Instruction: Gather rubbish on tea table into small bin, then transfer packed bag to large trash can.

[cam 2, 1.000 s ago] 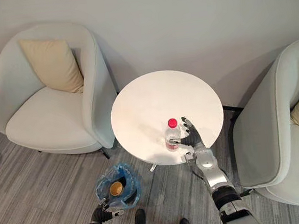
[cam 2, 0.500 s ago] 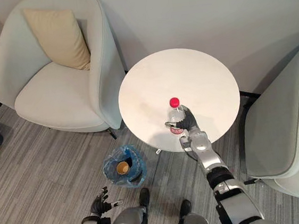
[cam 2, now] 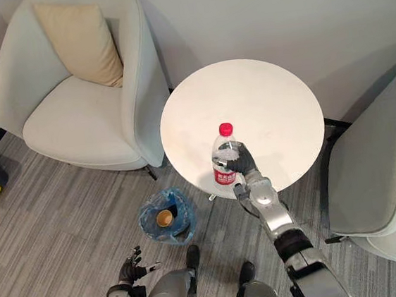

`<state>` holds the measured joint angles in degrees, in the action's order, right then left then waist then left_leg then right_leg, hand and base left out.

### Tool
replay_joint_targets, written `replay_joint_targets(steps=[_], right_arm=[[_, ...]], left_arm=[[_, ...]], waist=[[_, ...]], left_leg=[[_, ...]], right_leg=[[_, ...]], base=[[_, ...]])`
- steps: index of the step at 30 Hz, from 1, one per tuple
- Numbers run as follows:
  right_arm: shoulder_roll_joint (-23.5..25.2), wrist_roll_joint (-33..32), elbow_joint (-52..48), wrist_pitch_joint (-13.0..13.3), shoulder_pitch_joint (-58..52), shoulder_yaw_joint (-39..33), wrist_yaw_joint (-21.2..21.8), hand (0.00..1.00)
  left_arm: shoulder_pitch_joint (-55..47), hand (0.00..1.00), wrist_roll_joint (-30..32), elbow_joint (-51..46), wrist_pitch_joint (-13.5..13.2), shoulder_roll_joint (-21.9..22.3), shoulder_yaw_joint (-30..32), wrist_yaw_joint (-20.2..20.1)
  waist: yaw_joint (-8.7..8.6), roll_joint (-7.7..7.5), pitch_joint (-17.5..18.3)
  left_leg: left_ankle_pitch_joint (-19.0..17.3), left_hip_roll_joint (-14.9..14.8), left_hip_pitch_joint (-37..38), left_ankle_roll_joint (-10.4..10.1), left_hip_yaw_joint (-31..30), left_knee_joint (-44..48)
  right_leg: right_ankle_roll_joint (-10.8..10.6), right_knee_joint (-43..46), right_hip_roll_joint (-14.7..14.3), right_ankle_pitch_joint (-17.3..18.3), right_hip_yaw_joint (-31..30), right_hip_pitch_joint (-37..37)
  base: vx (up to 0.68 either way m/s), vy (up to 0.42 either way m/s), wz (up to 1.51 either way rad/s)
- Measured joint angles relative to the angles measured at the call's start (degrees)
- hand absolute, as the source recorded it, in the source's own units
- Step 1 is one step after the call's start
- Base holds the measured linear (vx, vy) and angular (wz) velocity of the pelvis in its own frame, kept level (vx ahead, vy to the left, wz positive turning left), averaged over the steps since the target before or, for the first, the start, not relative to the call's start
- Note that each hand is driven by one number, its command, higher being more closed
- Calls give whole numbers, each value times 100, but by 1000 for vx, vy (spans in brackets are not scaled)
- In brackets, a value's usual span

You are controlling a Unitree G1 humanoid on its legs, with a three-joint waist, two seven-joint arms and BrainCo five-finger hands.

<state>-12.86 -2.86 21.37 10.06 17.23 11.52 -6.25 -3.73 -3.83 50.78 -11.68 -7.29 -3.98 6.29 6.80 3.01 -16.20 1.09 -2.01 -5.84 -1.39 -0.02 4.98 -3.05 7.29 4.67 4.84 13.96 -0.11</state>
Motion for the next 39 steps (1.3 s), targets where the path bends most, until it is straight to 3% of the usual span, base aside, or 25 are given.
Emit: replay_joint_targets(steps=[3, 9, 13, 28, 30, 34, 36, 38, 39], right_arm=[[-1, 130, -828, 65, -559, -31, 40, 100], [59, 133, -1714, 216, -1369, -184, 279, 100], [130, 133, -2224, 307, -1927, -236, 432, 100], [285, 598, -2656, 362, -2719, 214, 652, 100], [288, 702, -2656, 365, -2717, 270, 648, 100], [281, 810, -2657, 363, -2717, 281, 638, 100], [266, 819, -2663, 364, -2720, 276, 632, 100], [225, 830, -2691, 363, -2701, 265, 626, 100], [233, 850, -2693, 362, -2626, 257, 614, 100]], left_arm=[[-59, 0, 9, 1, -1, 9, 18, -7], [-85, 0, 102, 40, -1, 8, 22, -15], [-215, 0, 120, 58, -3, 13, 26, -103], [-253, 0, 123, 405, -23, 28, 6, -131], [-251, 0, 120, 439, -27, 21, -7, -132], [-239, 0, 116, 447, -70, -84, -107, -133], [-239, 0, 116, 503, -66, -95, -191, -132], [-197, 0, 117, 493, -67, -100, -214, -132], [-170, 0, 115, 488, -64, -73, -217, -127]], waist=[[-151, -15, 9], [-243, -98, 115], [-295, -157, 371], [-307, -130, 722], [-322, -134, 724], [-405, -254, 679], [-607, -236, 684], [-584, -255, 689], [-592, -249, 695]], left_leg=[[-40, 23, 166, 27, 46, -28], [-43, 21, 378, 30, 169, -145], [-42, 13, 544, 29, 218, -254], [-36, -6, 969, 27, 488, -419], [-42, 25, 957, 35, 534, -404], [-195, 328, 832, 122, 398, -82], [-235, 400, 739, 125, 101, -20], [-121, 444, 583, 74, -125, -3], [78, 434, 349, -10, -345, -15]], right_leg=[[-53, 59, 58, 71, -36, 107], [-56, 8, 62, 69, -146, 226], [-57, -55, 48, 68, -189, 340], [-69, 28, 46, 70, -481, 484], [-84, 370, 147, 216, -536, 322], [-164, 1675, 529, 847, -613, -122], [-130, 1871, 512, 889, -946, -156], [-14, 1806, 379, 993, -1445, -270], [-135, 1604, 321, 986, -1514, -312]], base=[[14, 2, -6], [14, -1, -10], [20, -17, -7], [-28, -6, -10], [-15, 5, -14], [-59, -11, 19], [-81, -39, 79], [-45, -78, 82], [-29, -101, 66]])
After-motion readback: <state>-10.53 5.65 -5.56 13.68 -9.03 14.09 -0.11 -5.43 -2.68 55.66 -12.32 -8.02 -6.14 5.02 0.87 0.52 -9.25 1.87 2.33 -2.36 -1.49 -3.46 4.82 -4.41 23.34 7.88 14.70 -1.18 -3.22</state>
